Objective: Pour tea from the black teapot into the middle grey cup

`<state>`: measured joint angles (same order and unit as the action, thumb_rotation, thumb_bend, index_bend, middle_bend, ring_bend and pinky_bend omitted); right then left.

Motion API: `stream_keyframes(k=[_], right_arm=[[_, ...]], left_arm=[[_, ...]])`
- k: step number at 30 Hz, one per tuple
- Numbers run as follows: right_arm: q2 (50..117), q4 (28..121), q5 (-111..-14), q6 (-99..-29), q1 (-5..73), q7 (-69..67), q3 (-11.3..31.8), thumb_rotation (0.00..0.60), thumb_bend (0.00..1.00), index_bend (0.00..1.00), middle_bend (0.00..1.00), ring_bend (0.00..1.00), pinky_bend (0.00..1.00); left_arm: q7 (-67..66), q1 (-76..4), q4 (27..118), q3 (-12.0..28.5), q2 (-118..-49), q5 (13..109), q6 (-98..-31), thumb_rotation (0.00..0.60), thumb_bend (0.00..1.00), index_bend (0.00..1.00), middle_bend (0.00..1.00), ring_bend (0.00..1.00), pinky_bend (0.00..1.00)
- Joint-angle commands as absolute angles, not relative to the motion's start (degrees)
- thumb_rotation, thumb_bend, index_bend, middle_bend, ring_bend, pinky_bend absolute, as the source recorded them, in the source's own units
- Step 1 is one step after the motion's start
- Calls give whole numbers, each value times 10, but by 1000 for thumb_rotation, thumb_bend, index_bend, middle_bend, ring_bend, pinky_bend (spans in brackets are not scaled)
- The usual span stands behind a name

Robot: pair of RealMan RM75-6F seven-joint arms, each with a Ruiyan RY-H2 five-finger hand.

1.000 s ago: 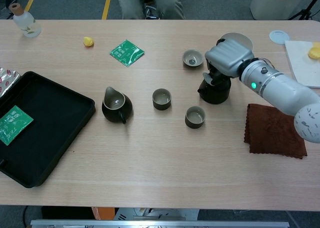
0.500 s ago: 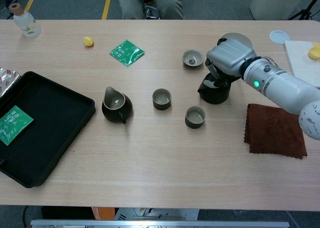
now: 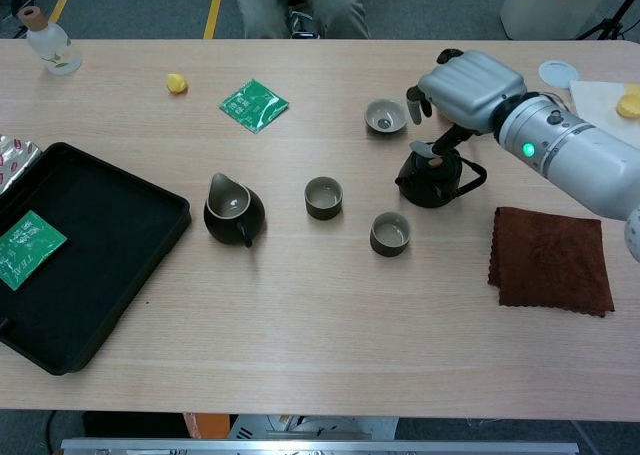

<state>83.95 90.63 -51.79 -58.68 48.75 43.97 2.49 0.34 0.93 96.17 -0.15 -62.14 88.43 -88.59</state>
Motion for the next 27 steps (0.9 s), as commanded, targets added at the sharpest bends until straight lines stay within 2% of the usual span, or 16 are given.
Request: stream_keyframes(k=[1,2,4,9,15,27], right_arm=[[809,944,-558,-644,456,419,24,552,325,408,445,320,109],[801,951,-566,-657,447,416,22,586,325,409,456,321,109],[779,968,-582,-688,427,411,17,600,325,421,465,324,110],[737,995,-628,-765,366,376,1,600,325,457,477,336,129],[697,1011,-675,-842,295,338,-18,600,324,475,499,362,141],[662,1014,-731,-941,162,273,-57,600,325,478,505,369,141]], left_arm=[[2,6,962,0,-620,882,-881,600,267,93,166,70,72],[1,4,963,1,-619,880,-878,600,267,93,166,70,72],[-3,1,966,0,-616,877,-869,600,267,93,166,70,72],[-17,-9,973,3,-615,872,-856,600,266,93,165,70,72],[-37,-15,961,15,-635,878,-871,600,267,93,165,70,72],[-49,-13,940,7,-664,912,-897,600,266,93,165,70,72]])
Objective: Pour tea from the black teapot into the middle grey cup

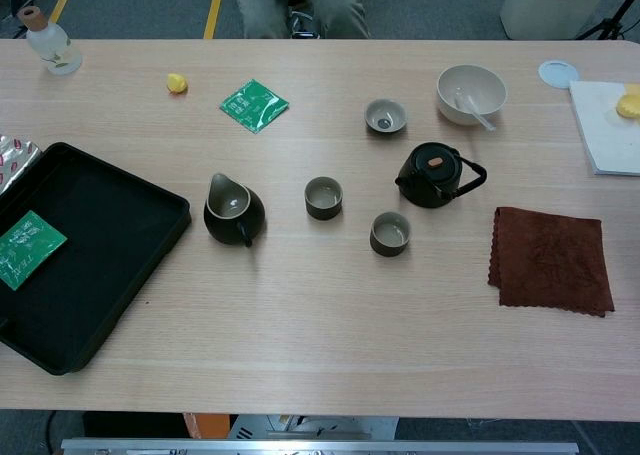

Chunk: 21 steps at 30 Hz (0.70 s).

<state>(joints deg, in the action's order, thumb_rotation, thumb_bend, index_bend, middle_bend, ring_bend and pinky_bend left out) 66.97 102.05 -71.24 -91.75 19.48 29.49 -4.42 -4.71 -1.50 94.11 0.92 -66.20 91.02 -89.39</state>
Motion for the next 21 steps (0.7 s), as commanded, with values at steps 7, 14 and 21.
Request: stream_keyframes(k=[7,14,21], right_arm=[[650,999,-751,-963,109,231,-62,600,325,478,505,369,141],[645,984,-755,-950,87,206,-49,600,325,478,505,369,141],[642,980,-762,-938,76,199,-31,600,325,478,505,369,141]], left_arm=[[-59,-10,954,0,-661,923,-903,600,266,93,165,70,71],[-64,-5,962,-4,-657,922,-906,600,267,93,165,70,72],[-65,-2,966,-2,-652,917,-910,600,267,93,165,70,72]])
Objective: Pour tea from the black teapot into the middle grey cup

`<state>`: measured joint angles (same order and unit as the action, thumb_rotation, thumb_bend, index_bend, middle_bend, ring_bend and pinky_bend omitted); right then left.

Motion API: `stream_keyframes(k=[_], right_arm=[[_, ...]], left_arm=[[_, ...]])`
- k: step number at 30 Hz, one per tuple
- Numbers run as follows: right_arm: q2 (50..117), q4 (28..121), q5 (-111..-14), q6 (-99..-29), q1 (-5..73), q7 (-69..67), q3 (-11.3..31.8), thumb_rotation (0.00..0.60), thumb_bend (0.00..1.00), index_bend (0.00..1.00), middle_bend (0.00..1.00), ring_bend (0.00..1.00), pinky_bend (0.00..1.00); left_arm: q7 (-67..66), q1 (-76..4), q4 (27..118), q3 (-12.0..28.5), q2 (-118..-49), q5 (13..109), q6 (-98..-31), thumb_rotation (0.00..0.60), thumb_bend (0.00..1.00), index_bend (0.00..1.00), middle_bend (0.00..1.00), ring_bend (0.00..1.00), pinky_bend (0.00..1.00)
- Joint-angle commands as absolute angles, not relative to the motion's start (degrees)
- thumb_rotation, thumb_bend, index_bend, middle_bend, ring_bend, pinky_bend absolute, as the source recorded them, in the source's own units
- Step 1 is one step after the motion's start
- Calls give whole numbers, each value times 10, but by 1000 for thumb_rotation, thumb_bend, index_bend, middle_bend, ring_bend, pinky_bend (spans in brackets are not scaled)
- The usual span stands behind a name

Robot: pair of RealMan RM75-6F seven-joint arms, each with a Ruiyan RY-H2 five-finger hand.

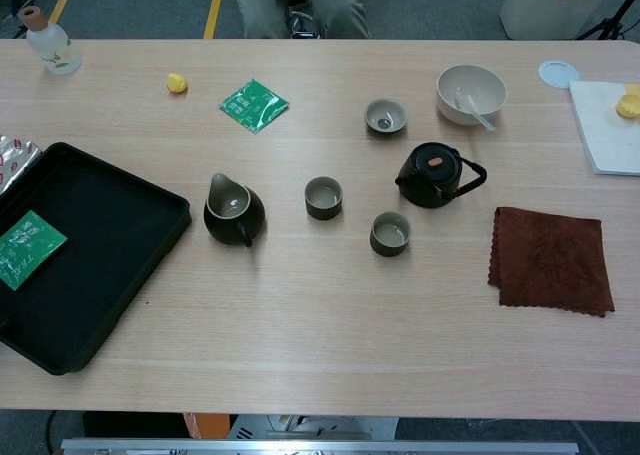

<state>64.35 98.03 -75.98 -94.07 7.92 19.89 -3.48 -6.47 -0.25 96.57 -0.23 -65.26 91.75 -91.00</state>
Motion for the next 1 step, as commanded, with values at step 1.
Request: stream_keyframes(k=[1], right_arm=[[642,981,-762,-937,75,199,-29,600,325,478,505,369,141]], left_arm=[[-66,-3,966,-1,-651,916,-909,600,267,93,165,70,72]])
